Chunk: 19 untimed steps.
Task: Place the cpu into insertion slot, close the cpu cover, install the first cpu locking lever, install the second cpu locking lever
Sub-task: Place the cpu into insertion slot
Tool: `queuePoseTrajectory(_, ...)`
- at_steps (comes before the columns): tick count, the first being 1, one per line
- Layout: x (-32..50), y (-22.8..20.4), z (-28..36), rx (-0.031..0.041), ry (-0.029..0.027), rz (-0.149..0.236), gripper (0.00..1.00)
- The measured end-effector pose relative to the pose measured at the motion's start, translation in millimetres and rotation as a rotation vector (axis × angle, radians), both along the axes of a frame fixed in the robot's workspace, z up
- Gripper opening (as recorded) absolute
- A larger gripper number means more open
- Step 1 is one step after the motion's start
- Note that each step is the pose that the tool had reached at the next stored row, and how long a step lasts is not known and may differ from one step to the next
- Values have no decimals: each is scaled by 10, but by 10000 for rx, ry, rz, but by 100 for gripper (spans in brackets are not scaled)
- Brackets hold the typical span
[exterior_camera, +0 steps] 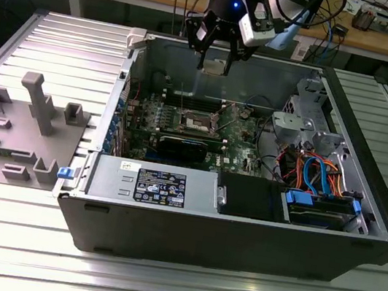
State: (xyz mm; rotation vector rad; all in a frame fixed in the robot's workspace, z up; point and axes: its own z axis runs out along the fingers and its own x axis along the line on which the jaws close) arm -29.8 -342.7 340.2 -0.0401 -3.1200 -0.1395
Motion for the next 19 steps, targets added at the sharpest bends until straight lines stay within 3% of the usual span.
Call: queuePoseTrajectory(19,0,0,-37,-1,0,1,55)
